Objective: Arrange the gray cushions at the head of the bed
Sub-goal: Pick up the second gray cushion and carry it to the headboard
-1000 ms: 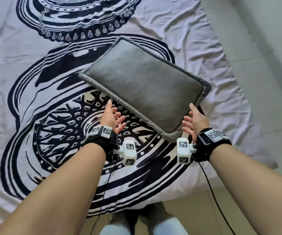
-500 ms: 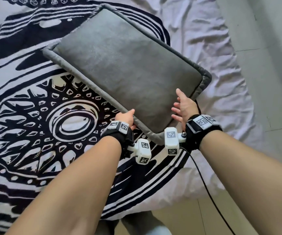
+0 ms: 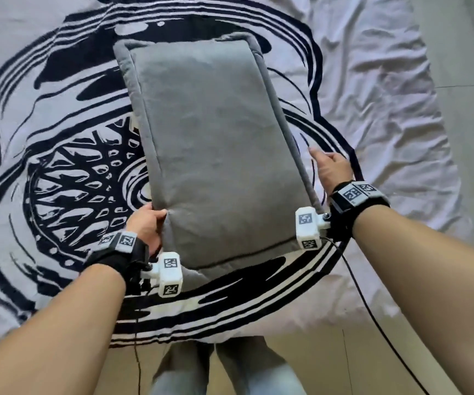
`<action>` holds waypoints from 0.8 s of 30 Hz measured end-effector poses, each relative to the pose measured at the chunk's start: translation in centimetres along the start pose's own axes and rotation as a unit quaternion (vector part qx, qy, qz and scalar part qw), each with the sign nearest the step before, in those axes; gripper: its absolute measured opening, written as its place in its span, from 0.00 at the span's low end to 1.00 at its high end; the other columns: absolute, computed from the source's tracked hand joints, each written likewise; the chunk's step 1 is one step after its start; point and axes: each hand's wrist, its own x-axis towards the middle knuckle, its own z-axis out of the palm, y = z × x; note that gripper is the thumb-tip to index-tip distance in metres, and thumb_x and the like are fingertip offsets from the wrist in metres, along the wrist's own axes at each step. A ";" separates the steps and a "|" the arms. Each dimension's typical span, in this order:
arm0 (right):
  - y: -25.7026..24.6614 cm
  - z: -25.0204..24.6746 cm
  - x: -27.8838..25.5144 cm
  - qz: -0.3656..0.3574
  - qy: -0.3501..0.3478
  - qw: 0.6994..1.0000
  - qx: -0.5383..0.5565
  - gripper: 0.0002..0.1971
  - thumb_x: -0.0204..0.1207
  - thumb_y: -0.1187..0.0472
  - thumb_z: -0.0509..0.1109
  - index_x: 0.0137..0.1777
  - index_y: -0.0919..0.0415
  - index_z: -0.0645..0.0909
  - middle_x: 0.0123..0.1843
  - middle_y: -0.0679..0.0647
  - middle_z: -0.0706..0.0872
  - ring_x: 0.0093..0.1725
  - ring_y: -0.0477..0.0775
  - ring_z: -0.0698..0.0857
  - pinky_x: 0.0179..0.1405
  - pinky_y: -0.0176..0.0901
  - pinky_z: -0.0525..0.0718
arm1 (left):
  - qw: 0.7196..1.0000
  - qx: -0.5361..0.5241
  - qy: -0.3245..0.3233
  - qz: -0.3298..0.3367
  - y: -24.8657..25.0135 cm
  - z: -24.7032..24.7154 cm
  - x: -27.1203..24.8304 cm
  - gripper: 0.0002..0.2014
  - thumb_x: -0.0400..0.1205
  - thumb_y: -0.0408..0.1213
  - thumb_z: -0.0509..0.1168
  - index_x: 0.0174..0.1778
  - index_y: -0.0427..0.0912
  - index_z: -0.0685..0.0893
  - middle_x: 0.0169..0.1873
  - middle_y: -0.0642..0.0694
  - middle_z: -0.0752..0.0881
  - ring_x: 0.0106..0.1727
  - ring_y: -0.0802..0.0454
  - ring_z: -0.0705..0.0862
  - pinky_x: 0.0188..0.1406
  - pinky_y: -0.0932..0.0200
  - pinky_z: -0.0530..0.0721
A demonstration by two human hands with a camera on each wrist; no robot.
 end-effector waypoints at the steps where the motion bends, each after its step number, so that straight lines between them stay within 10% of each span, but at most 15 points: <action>1: 0.2 1.1 -0.6 0.001 -0.015 1.000 -0.003 0.15 0.77 0.47 0.75 0.48 0.61 0.84 0.34 0.48 0.82 0.32 0.44 0.78 0.27 0.23 0.74 | 1.000 -0.001 0.016 -0.013 -0.2 -2.0 -0.1 0.12 0.82 0.21 0.54 0.48 0.38 0.81 0.18 0.50 0.86 0.25 0.53 0.84 0.29 0.60 0.82; 6: 4.4 9.1 -4.0 0.034 -0.124 0.990 -0.052 0.28 0.65 0.31 0.74 0.45 0.57 0.82 0.42 0.53 0.83 0.49 0.56 0.81 0.42 0.42 0.80 | 0.973 0.187 0.099 -0.092 -3.1 -9.5 -1.3 0.14 0.83 0.30 0.60 0.30 0.44 0.73 0.14 0.49 0.80 0.12 0.60 0.78 0.27 0.61 0.75; 9: 5.7 11.9 -4.8 0.021 -0.121 0.990 -0.072 0.34 0.74 0.37 0.75 0.71 0.60 0.76 0.56 0.51 0.82 0.57 0.52 0.78 0.57 0.35 0.73 | 0.966 0.228 0.073 -0.101 -4.4 -10.1 -0.6 0.06 0.84 0.27 0.59 0.45 0.37 0.81 0.41 0.35 0.84 0.34 0.44 0.82 0.42 0.54 0.83; 13: 6.1 12.6 -4.4 0.006 -0.107 0.991 -0.084 0.40 0.72 0.33 0.74 0.75 0.62 0.76 0.58 0.52 0.81 0.55 0.51 0.78 0.54 0.35 0.71 | 0.987 0.118 0.101 -0.049 -3.6 -9.8 2.4 0.29 0.78 0.48 0.69 0.71 0.34 0.80 0.70 0.29 0.81 0.67 0.32 0.83 0.69 0.36 0.79; 16: 6.1 13.2 -5.1 0.026 -0.101 0.992 -0.075 0.42 0.66 0.28 0.75 0.69 0.61 0.81 0.59 0.50 0.84 0.54 0.51 0.82 0.54 0.38 0.76 | 0.987 0.049 0.146 -0.040 -3.0 -8.0 3.8 0.57 0.52 0.76 0.75 0.72 0.39 0.82 0.70 0.41 0.84 0.69 0.42 0.84 0.74 0.47 0.77; 19: 5.7 13.8 -6.6 0.044 -0.082 0.995 -0.022 0.48 0.57 0.24 0.77 0.70 0.60 0.82 0.63 0.48 0.87 0.57 0.51 0.86 0.62 0.39 0.82 | 0.980 0.070 0.184 -0.030 -1.7 -6.2 1.0 0.57 0.58 0.79 0.68 0.75 0.37 0.78 0.72 0.43 0.81 0.71 0.43 0.81 0.75 0.55 0.71; 24: 3.8 12.1 -9.7 0.073 -0.068 0.995 0.009 0.59 0.40 0.20 0.79 0.68 0.61 0.86 0.59 0.53 0.92 0.55 0.55 0.91 0.64 0.48 0.87 | 0.976 0.045 0.212 -0.018 -1.5 -8.0 0.3 0.65 0.36 0.85 0.68 0.64 0.44 0.88 0.61 0.45 0.90 0.58 0.44 0.89 0.66 0.48 0.83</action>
